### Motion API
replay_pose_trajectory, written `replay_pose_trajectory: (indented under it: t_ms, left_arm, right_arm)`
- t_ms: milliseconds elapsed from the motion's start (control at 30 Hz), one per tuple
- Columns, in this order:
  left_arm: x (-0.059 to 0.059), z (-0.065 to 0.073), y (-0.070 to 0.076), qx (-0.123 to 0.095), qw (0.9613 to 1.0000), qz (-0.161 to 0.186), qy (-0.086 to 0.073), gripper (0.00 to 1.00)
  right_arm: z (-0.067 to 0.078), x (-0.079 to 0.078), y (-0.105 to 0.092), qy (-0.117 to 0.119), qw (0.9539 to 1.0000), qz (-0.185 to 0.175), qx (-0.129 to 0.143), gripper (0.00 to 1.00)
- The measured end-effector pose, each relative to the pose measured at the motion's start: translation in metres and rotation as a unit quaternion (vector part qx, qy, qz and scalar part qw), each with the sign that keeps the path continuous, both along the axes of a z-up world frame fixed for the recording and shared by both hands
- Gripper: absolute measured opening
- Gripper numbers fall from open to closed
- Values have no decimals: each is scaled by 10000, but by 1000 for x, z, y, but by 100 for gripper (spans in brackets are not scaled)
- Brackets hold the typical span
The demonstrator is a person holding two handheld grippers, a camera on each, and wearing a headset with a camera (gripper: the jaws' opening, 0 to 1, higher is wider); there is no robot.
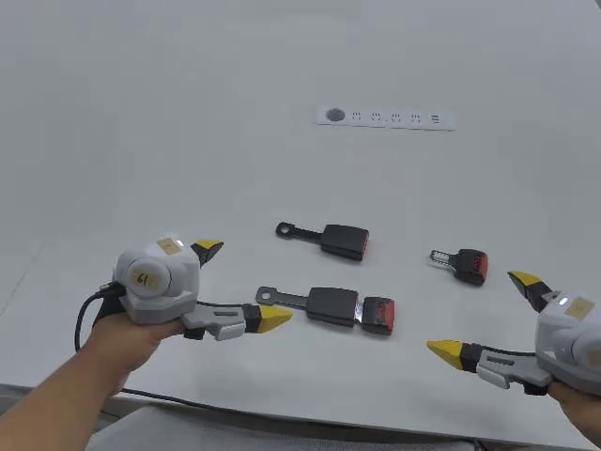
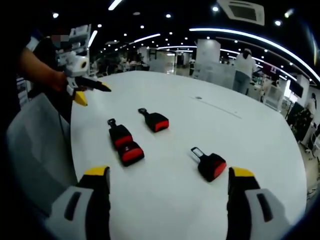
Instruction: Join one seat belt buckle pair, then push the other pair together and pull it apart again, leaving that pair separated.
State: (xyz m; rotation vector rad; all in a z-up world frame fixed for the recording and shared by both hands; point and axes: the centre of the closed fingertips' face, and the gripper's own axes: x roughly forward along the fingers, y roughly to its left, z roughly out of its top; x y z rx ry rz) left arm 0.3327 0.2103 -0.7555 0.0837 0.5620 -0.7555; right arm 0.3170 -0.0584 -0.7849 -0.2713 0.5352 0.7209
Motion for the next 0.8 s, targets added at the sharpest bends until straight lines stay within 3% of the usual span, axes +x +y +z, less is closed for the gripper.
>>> replay_pose_trajectory:
  t_ms: [300, 600, 800]
  left_arm:
    - [0, 2, -3, -7, 10000, -26, -14, 100]
    - [-2, 15, -8, -35, 9999, -20, -133, 100]
    - [-6, 16, -10, -11, 9999, -46, -166, 100]
  right_arm:
    - [5, 2, -1, -60, 9999, -77, 96, 100]
    - [11, 1, -4, -105, 9998, -113, 150, 99]
    - [13, -2, -7, -131, 9997, -153, 170, 99]
